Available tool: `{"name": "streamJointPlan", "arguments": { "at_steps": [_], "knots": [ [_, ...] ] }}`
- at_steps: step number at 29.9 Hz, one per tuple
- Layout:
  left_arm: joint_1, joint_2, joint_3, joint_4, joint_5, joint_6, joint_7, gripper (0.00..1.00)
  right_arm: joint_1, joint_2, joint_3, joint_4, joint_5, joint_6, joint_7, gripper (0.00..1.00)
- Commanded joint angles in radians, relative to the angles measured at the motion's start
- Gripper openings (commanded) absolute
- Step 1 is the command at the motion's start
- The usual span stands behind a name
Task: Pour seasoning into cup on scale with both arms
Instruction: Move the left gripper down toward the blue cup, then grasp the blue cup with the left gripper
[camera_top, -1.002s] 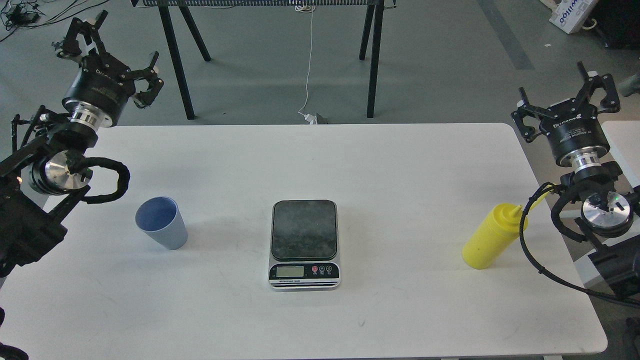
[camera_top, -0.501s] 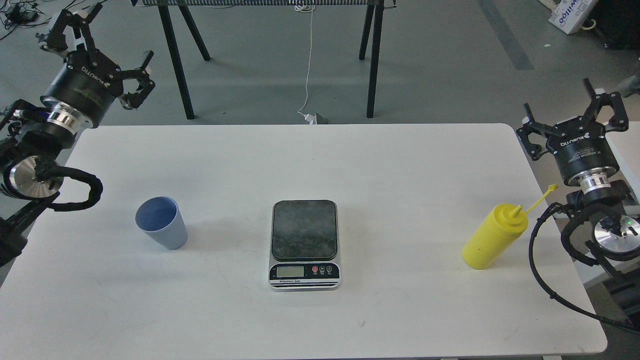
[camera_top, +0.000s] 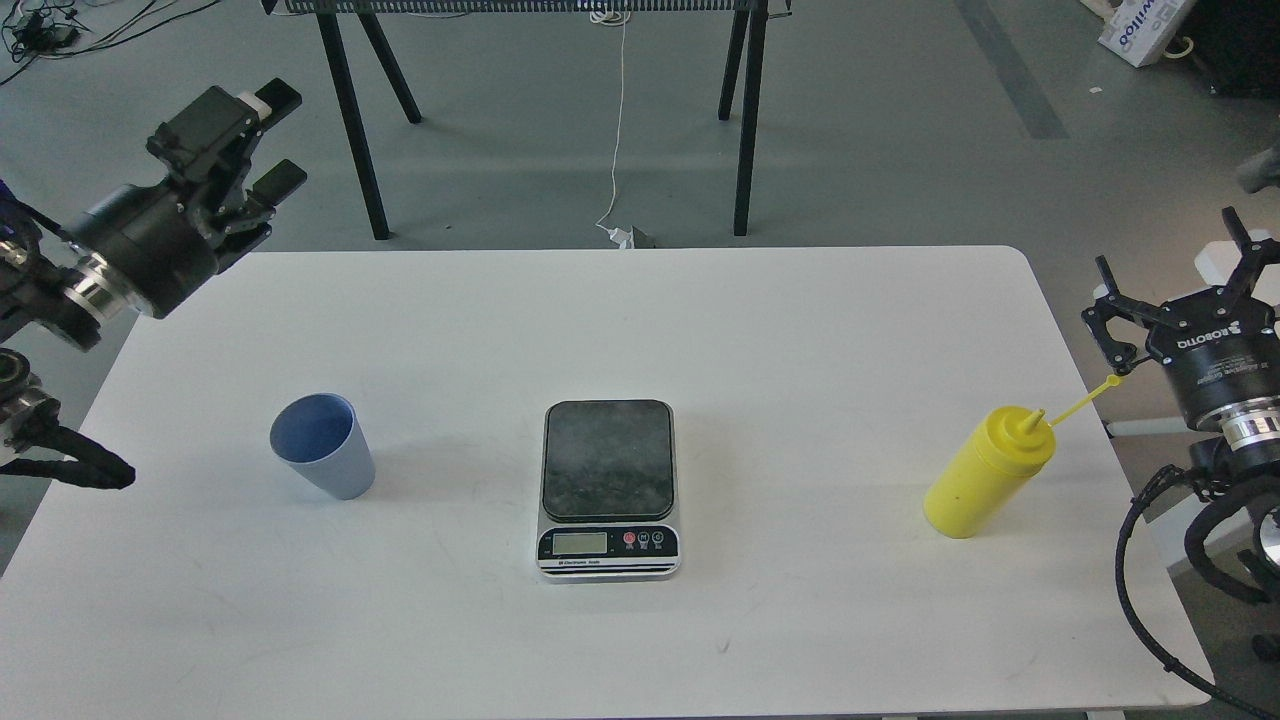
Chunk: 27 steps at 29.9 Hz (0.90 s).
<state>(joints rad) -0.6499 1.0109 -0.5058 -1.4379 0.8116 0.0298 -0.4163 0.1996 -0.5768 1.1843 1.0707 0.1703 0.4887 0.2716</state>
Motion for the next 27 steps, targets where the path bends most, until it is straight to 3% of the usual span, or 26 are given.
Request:
{"name": "streamJointPlan", "arguments": {
  "at_steps": [1,8,14,24,27],
  "knots": [
    [0.041,0.02,0.01,-0.001,0.291,0.053,-0.035,0.94,-0.003,-0.02,0.003,0.0,0.0,0.0,0.0,1.0],
    [0.092,0.037,0.069,0.025,0.742,0.14,-0.029,0.93,-0.009,-0.021,0.006,0.0,0.0,0.0,0.0,1.0],
    [0.119,0.012,0.098,0.143,1.164,0.206,-0.025,0.84,-0.009,-0.021,0.006,0.0,0.0,0.0,0.0,1.0],
    [0.105,-0.13,0.187,0.477,1.204,0.209,-0.035,0.72,-0.011,-0.025,0.008,-0.001,-0.002,0.0,0.0,1.0],
    [0.105,-0.144,0.202,0.508,1.2,0.209,-0.038,0.68,-0.011,-0.025,0.008,-0.001,-0.002,0.0,0.0,1.0]
  ]
}}
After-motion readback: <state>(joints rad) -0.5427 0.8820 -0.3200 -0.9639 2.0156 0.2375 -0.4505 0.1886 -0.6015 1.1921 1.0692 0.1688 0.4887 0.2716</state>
